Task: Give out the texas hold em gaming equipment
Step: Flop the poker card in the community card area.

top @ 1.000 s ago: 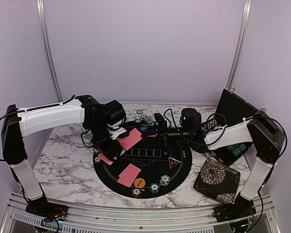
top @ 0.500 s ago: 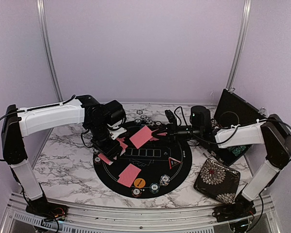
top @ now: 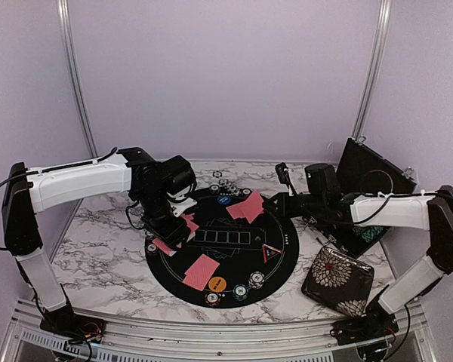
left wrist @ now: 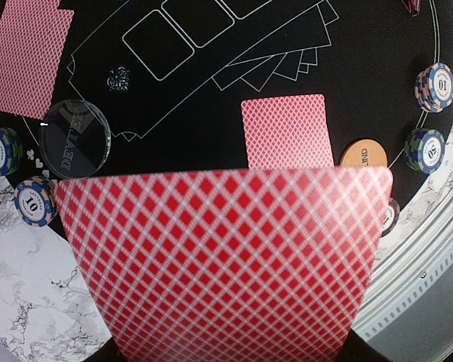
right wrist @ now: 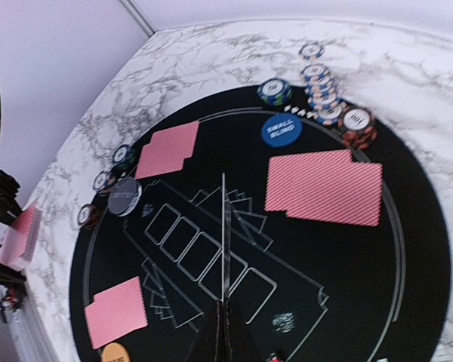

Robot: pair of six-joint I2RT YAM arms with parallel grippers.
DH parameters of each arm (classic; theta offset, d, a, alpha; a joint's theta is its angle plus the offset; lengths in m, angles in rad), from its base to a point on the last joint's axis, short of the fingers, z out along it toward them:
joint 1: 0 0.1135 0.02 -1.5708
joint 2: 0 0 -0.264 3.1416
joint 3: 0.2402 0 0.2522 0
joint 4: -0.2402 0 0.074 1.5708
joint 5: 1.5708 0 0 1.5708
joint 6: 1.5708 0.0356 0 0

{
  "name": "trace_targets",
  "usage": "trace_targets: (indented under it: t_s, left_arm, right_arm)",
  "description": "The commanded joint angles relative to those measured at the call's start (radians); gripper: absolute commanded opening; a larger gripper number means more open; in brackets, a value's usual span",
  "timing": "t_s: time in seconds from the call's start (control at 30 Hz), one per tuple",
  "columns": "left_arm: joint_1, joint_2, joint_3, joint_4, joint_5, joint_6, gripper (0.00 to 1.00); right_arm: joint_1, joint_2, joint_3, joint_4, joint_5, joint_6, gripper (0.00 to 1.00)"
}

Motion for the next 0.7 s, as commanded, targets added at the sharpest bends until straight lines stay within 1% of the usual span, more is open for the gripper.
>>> trace_targets:
  t_s: [0.0, 0.1, 0.13, 0.2, 0.3, 0.43, 0.67]
  left_arm:
    - [0.009, -0.036, 0.006, -0.011, -0.003, 0.009, 0.44]
    - [0.010, -0.037, 0.006, -0.011, -0.002, 0.009, 0.44]
    - [0.010, -0.039, 0.004, -0.010, -0.002, 0.010, 0.44]
    - [0.011, -0.038, 0.000, -0.010, -0.002, 0.009, 0.44]
    - [0.011, -0.044, -0.003, -0.010, -0.003, 0.009, 0.44]
    - [0.012, -0.046, -0.007, -0.011, -0.004, 0.008, 0.44]
    - [0.013, -0.042, -0.002, -0.009, -0.002, 0.008, 0.44]
  right_arm:
    - [0.046, -0.039, 0.009, -0.033, 0.271, -0.346, 0.00]
    - [0.114, -0.010, 0.013, -0.029, 0.351, -0.500, 0.00]
    - [0.136, 0.009, 0.017, -0.036, 0.404, -0.554, 0.00]
    - [0.164, 0.046, 0.026, -0.044, 0.442, -0.609, 0.00]
    - [0.192, 0.074, 0.019, -0.031, 0.494, -0.659, 0.00]
    - [0.234, 0.070, 0.002, 0.003, 0.560, -0.707, 0.00]
    - [0.272, 0.102, -0.013, 0.026, 0.610, -0.754, 0.00]
